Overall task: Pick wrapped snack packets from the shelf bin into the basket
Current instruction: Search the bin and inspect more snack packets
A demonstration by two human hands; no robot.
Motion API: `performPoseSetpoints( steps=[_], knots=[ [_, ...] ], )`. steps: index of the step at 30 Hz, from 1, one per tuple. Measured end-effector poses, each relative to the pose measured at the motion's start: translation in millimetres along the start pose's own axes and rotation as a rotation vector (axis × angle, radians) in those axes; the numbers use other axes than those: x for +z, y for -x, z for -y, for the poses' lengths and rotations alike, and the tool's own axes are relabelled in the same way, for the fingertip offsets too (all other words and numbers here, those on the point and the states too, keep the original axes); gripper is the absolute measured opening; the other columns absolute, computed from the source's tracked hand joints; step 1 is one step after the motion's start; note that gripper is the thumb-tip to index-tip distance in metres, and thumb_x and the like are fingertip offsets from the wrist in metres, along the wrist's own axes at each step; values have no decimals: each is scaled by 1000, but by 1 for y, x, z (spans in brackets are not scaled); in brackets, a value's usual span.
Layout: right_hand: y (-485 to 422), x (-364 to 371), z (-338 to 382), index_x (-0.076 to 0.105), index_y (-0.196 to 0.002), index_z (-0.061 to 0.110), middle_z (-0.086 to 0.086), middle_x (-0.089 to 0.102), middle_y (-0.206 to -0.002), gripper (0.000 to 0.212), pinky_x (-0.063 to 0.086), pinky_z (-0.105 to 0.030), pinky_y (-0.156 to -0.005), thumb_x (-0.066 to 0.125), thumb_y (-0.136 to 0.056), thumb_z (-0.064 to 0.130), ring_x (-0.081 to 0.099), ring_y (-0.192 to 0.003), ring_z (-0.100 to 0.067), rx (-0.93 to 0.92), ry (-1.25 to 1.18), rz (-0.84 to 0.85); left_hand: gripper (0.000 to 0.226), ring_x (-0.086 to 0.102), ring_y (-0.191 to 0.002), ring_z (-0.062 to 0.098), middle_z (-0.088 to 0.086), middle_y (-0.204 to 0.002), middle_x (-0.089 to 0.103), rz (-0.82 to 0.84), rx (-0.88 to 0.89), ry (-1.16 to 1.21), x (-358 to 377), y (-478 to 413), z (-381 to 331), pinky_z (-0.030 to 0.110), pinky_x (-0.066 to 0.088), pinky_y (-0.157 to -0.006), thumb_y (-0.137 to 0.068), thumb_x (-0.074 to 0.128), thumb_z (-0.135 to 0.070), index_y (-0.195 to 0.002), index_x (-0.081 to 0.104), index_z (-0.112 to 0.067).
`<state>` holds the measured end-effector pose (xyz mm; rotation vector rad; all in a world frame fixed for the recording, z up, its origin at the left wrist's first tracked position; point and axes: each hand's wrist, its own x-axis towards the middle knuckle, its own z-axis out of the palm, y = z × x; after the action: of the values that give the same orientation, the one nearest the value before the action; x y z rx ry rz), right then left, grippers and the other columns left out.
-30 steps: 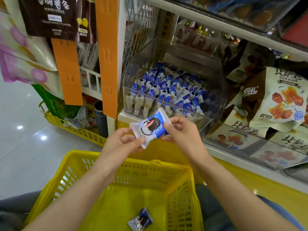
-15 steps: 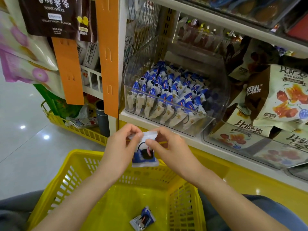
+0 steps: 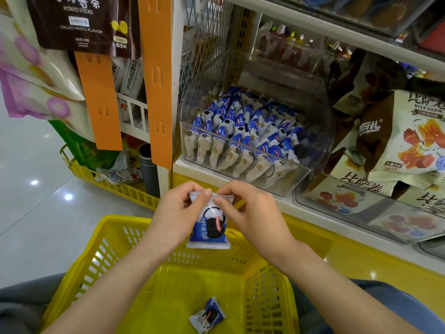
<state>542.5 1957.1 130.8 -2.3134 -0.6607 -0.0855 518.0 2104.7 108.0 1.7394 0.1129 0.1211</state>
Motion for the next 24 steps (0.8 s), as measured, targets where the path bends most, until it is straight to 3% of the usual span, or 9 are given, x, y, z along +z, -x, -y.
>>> performPoseSetpoints(
  steps=[3, 6, 8, 11, 14, 16, 19, 21, 24],
  knots=[
    [-1, -2, 1, 64, -89, 22, 11, 63, -82, 9, 50, -32, -62, 60, -88, 30, 57, -74, -5, -109, 125, -84, 14, 56, -60, -1, -7, -64, 61, -32, 18, 11, 2, -1, 0, 16, 46, -56, -89, 56, -21, -75, 59, -21],
    [-3, -4, -1, 64, -89, 18, 10, 61, -83, 7, 49, -25, -63, 59, -89, 23, 56, -77, -4, -80, 75, -183, 8, 61, -75, 17, 1, -76, 63, -134, -14, 31, 1, -3, 3, 29, 51, -70, -89, 57, -21, -81, 56, -19],
    [-5, -5, -3, 61, -91, 17, 10, 61, -84, 7, 48, -21, -67, 57, -91, 23, 56, -81, -3, -6, -33, -226, 14, 61, -71, 23, 4, -72, 60, -160, -65, 16, -2, -4, 5, 30, 51, -65, -91, 54, -19, -77, 55, -17],
    [-8, -7, -4, 59, -92, 20, 12, 59, -85, 2, 47, -15, -70, 57, -90, 21, 56, -84, -1, -4, -114, -279, 35, 62, -68, 19, 3, -71, 64, -43, -266, 124, -3, -6, 1, 26, 52, -60, -98, 37, -30, -77, 62, -15],
    [-6, -5, -3, 63, -91, 13, 2, 61, -93, 4, 45, -13, -79, 60, -88, 13, 56, -90, -2, -133, -105, -197, 47, 66, -75, 21, 6, -82, 70, 72, -451, 380, -1, -7, -5, 28, 55, -62, -97, 28, -43, -89, 64, -14],
    [-3, -2, -3, 64, -89, 10, -2, 60, -101, 5, 42, -15, -85, 61, -87, 13, 52, -97, -4, -239, -19, -93, 38, 68, -78, 21, 9, -87, 72, 37, -434, 502, -2, -7, -6, 31, 56, -66, -95, 37, -41, -97, 65, -15],
    [-1, 2, -4, 64, -92, 12, -2, 58, -107, 17, 40, -20, -85, 56, -89, 26, 48, -103, -9, -320, 138, 28, 23, 68, -77, 11, 2, -84, 73, -33, -324, 518, -5, -5, -5, 24, 53, -63, -93, 50, -26, -90, 70, -16],
    [0, 5, -1, 61, -102, 17, 3, 56, -108, 23, 40, -17, -87, 51, -90, 34, 47, -103, -3, -226, 120, 32, 21, 68, -75, 7, -2, -83, 74, -56, -286, 442, -5, -4, -4, 24, 52, -66, -93, 50, -21, -87, 70, -19],
    [-2, 6, 4, 49, -111, 25, 11, 54, -106, 21, 43, -9, -82, 52, -91, 30, 51, -98, 4, 101, -172, -23, 21, 69, -81, 11, -5, -84, 74, -65, -299, 381, -3, -5, -1, 35, 51, -82, -94, 49, -20, -87, 68, -23]
  ],
)
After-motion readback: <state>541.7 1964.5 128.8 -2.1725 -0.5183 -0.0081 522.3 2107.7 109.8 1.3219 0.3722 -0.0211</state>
